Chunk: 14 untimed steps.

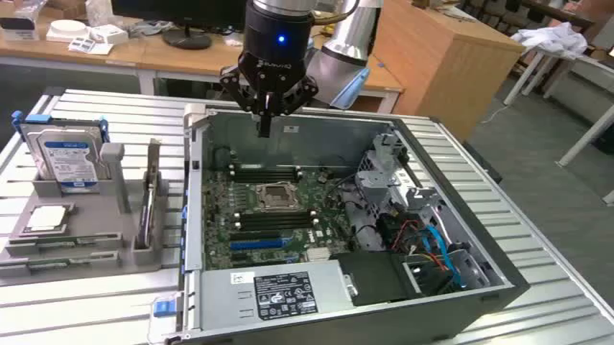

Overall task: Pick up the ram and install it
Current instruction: 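Reach for the ram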

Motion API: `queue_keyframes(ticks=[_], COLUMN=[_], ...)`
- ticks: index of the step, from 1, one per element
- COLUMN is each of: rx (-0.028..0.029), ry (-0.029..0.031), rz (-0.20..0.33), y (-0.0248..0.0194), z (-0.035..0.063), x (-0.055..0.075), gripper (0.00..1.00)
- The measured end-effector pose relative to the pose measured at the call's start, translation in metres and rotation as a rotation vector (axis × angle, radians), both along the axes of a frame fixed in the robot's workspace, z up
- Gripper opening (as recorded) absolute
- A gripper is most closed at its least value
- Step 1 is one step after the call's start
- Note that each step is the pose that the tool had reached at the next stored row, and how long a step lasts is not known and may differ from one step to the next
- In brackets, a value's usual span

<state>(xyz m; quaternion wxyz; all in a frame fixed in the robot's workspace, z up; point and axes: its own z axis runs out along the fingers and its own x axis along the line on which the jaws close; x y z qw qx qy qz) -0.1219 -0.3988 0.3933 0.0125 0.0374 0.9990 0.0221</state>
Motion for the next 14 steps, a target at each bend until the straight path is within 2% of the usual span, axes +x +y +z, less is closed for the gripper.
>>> queue_keyframes(ticks=[14], rx=[0.0002], ry=[-0.0002], rz=[0.000], y=[0.0000], z=[-0.0001], x=[-0.0008], gripper=[0.11])
